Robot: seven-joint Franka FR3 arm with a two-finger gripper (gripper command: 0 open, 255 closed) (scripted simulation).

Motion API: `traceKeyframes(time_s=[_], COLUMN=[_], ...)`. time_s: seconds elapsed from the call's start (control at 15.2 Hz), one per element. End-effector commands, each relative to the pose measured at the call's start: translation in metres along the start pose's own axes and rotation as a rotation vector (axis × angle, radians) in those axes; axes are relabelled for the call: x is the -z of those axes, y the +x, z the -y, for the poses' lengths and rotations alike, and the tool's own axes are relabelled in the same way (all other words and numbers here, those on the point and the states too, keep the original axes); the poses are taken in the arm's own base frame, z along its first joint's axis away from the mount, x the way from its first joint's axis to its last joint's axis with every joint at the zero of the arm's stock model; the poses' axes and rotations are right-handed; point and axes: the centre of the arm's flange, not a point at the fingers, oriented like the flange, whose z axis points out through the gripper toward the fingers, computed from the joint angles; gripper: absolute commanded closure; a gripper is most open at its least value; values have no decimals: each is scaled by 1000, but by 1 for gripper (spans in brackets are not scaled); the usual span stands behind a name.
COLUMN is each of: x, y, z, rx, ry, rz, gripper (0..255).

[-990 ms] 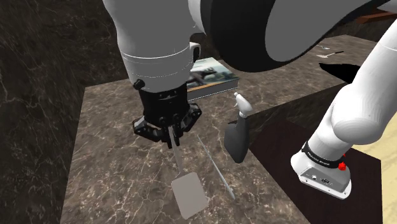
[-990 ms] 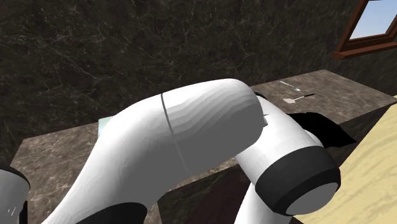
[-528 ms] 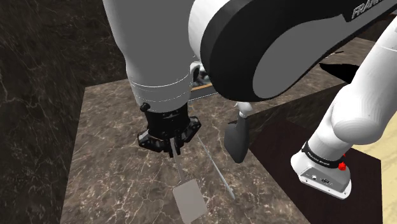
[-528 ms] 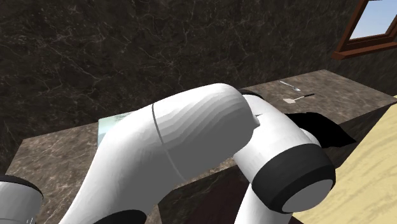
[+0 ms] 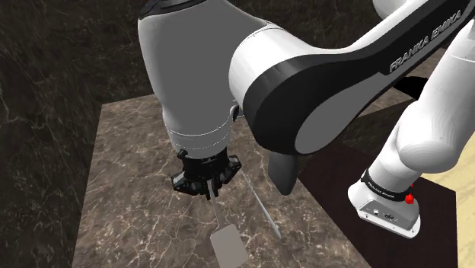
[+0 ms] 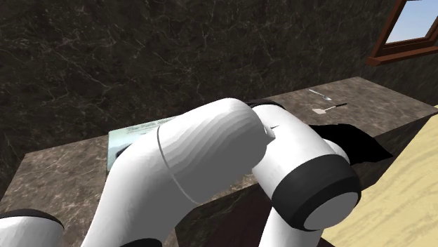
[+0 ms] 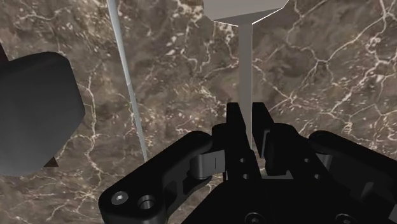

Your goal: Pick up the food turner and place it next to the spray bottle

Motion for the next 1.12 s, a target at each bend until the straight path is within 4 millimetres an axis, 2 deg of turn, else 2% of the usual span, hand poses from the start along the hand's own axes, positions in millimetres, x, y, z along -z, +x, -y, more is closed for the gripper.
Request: traceKeyframes(time_s=[0.0,1.06], x=[-10,-94], y=[-1,-6], z=[0,0], rx=[0,0], ry=[0,0], rz=[0,0], gripper=[255,255])
